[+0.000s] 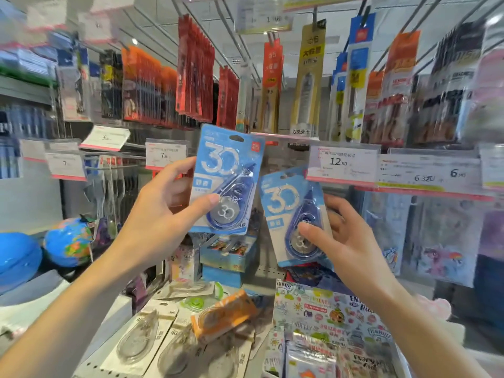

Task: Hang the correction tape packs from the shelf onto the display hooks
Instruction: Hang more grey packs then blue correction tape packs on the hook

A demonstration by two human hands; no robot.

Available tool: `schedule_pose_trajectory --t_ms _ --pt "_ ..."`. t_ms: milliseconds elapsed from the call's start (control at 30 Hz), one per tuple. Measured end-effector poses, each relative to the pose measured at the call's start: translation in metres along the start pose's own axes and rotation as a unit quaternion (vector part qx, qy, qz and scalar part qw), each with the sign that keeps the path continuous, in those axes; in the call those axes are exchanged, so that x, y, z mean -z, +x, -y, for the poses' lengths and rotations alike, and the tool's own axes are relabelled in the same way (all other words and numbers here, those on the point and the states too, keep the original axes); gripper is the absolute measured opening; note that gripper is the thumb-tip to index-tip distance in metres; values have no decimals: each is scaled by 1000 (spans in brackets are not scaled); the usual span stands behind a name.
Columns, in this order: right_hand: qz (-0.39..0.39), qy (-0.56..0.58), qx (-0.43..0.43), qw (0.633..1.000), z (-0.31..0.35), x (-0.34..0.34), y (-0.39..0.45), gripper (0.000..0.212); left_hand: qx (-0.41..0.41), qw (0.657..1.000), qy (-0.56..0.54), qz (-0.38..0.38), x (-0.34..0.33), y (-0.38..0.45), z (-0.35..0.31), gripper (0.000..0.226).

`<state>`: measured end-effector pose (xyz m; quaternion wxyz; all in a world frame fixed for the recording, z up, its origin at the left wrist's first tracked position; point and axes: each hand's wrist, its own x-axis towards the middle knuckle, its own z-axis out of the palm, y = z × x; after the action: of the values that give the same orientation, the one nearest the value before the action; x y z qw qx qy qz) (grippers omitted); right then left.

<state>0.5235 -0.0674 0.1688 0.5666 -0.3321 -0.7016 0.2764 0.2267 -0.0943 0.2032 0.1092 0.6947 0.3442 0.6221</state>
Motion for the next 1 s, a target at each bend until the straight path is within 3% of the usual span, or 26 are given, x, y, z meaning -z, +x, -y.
schedule_pose_trajectory --t_ms 200,533,700,900,1000 --pt "-21 8 11 1000 3 -12 10 63 2 1000 -3 7 0 3 6 64" --pt "-74 -39 10 996 -2 -24 19 55 15 1000 -17 11 1 7 16 64" --pt "-113 -97 26 989 -11 -31 29 63 30 999 -29 21 -7 8 24 50" --pt "-136 -138 -31 981 -30 -44 61 50 50 998 -35 8 -10 13 38 66" --pt "-127 -169 -59 976 -34 -51 74 59 57 998 -41 4 -11 13 41 68"
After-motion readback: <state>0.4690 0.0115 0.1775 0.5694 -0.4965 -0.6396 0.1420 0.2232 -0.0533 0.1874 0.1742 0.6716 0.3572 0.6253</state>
